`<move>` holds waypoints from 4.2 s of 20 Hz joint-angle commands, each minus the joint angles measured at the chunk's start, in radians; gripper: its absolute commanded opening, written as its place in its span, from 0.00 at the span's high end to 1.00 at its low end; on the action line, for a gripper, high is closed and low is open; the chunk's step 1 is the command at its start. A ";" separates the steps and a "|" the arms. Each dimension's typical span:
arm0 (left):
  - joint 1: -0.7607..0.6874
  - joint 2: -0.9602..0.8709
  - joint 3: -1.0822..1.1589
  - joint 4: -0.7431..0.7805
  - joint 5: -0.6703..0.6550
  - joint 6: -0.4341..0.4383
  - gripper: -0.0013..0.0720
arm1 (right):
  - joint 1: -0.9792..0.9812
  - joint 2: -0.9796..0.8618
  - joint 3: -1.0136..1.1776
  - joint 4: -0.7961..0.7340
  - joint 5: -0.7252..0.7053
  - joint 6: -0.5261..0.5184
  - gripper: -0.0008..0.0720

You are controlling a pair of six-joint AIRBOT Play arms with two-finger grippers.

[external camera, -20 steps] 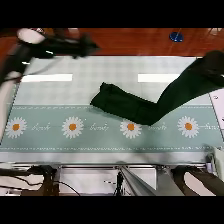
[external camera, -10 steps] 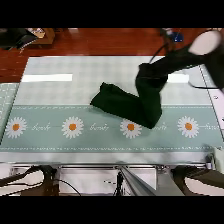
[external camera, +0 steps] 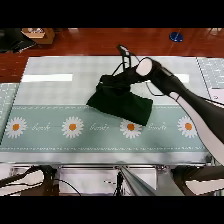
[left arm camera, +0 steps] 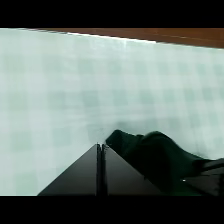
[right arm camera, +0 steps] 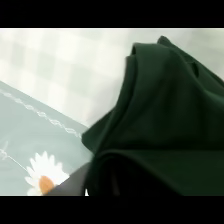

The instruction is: Fold the shirts.

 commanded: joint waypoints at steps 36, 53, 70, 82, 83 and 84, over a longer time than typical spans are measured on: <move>0.002 0.000 0.000 0.002 -0.045 0.040 0.95 | -0.446 0.287 -0.894 0.528 -0.191 -0.314 0.45; 0.001 -0.047 -0.001 0.000 -0.045 0.040 0.95 | -0.978 0.679 -0.064 0.460 0.471 -0.069 0.94; 0.002 -0.051 -0.001 0.001 -0.037 0.072 0.95 | -1.577 0.692 0.072 -0.613 1.045 -0.109 0.95; 0.004 -0.051 -0.001 0.001 0.030 0.179 0.95 | -1.581 0.812 -0.351 -1.234 1.048 -0.092 0.95; 0.006 -0.051 -0.001 0.001 0.031 0.179 0.95 | -1.601 0.818 -0.407 -1.280 1.049 -0.092 0.95; 0.010 -0.050 -0.001 0.001 0.031 0.179 0.95 | -1.634 0.820 -0.450 -1.297 1.050 -0.092 0.95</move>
